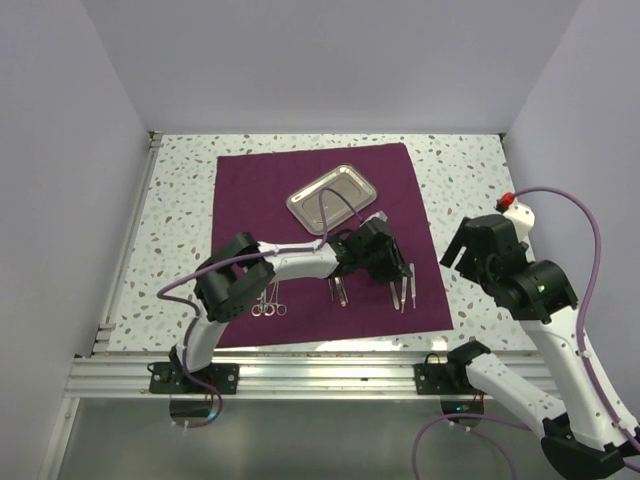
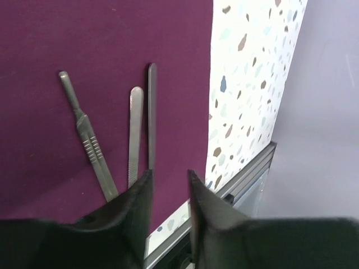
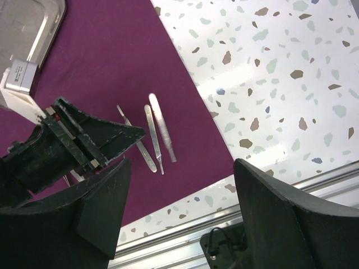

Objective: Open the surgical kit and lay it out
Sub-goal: Place the medical item in the surgical kit, then reset both arms

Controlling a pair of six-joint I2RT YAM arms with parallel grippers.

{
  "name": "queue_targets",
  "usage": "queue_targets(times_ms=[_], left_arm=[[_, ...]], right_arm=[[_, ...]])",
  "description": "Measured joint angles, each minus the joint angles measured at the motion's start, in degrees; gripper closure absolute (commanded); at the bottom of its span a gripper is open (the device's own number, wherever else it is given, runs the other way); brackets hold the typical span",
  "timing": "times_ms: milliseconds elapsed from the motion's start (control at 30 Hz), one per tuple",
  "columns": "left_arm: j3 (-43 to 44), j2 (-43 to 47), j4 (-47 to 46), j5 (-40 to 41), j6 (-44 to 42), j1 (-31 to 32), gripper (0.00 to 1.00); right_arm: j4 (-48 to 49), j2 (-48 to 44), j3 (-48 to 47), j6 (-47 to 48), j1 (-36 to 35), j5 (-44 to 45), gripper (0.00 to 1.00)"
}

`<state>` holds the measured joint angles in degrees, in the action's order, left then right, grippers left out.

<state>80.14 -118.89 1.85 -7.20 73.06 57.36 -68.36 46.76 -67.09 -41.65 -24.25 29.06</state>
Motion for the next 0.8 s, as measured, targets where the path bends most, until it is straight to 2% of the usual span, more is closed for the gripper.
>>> queue_targets(times_ms=[100, 300, 467, 500, 633, 800], left_arm=[[2.2, -1.3, 0.5, -2.0, -0.2, 0.2, 0.43], [7.0, -1.6, 4.2, -2.8, -2.5, 0.2, 0.43], [11.3, 0.1, 11.9, 2.8, -9.9, -0.2, 0.43], [11.4, 1.4, 13.7, 4.6, -11.7, -0.5, 0.44], [10.4, 8.8, 19.5, 11.9, -19.5, -3.6, 0.45], [0.9, 27.1, 21.7, 23.6, -33.8, -11.6, 0.46]], right_arm=[[0.0, 0.2, 0.1, 0.0, 0.0, 0.0, 0.22], [0.5, 1.3, 0.2, 0.1, 0.0, 0.0, 0.22], [4.4, 1.8, 0.1, 3.1, 0.0, -1.6, 0.16], [5.6, 1.8, 0.1, 4.0, 0.0, -2.1, 0.11], [10.0, 4.2, -3.6, 9.7, 0.0, -6.7, 0.05], [14.4, 10.9, -11.5, 15.0, 0.0, -9.7, 0.03]])
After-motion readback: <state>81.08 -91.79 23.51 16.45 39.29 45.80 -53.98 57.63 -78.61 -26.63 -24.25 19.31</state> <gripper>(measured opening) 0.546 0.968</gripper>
